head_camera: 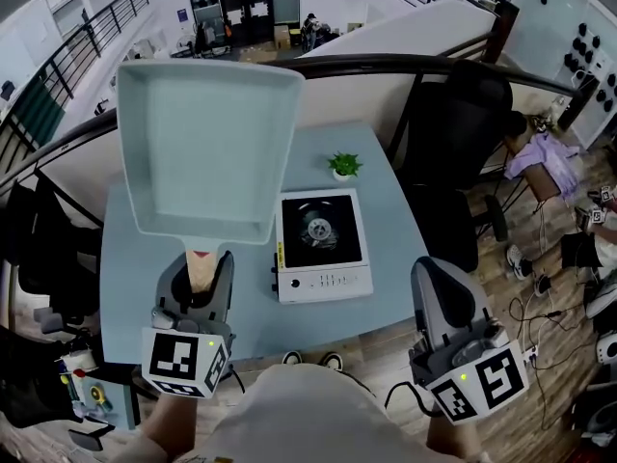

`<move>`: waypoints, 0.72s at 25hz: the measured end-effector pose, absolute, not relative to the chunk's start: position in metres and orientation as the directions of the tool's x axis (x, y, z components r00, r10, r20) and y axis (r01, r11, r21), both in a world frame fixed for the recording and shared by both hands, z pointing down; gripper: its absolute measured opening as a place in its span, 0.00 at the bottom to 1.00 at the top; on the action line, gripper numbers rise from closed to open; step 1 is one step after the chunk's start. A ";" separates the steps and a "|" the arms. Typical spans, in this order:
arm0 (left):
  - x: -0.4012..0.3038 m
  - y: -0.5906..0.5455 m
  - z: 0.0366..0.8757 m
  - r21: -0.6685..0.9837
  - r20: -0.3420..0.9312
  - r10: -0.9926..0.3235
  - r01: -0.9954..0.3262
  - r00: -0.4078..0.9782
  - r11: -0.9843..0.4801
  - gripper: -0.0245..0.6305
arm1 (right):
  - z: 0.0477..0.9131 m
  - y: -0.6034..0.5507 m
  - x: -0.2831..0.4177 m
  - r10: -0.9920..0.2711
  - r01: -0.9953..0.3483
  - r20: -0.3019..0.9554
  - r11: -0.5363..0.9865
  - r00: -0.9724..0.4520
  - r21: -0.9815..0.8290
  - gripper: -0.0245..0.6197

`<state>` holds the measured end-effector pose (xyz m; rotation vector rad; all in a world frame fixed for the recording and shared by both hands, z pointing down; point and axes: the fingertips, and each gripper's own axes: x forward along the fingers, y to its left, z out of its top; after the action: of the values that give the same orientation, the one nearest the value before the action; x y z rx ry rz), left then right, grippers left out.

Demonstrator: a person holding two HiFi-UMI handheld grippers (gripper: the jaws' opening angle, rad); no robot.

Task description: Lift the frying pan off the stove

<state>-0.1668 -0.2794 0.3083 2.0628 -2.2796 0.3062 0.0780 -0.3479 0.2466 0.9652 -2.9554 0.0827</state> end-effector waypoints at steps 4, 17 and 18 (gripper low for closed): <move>-0.159 -0.275 0.298 -0.112 0.140 -0.986 -0.991 -0.093 0.077 0.23 | 0.248 -0.344 0.077 -0.581 -0.583 0.051 0.813 -0.812 -0.009 0.04; -0.159 -0.271 0.298 -0.108 0.151 -0.983 -0.990 -0.107 0.091 0.23 | 0.256 -0.345 0.071 -0.560 -0.562 0.083 0.827 -0.825 -0.005 0.04; -0.160 -0.271 0.298 -0.106 0.152 -0.982 -0.990 -0.109 0.093 0.23 | 0.256 -0.345 0.071 -0.560 -0.562 0.084 0.827 -0.824 -0.005 0.04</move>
<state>-0.1599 -0.2708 0.2983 2.0683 -2.2910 0.2814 0.0707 -0.3453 0.2560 0.9003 -2.9272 0.0452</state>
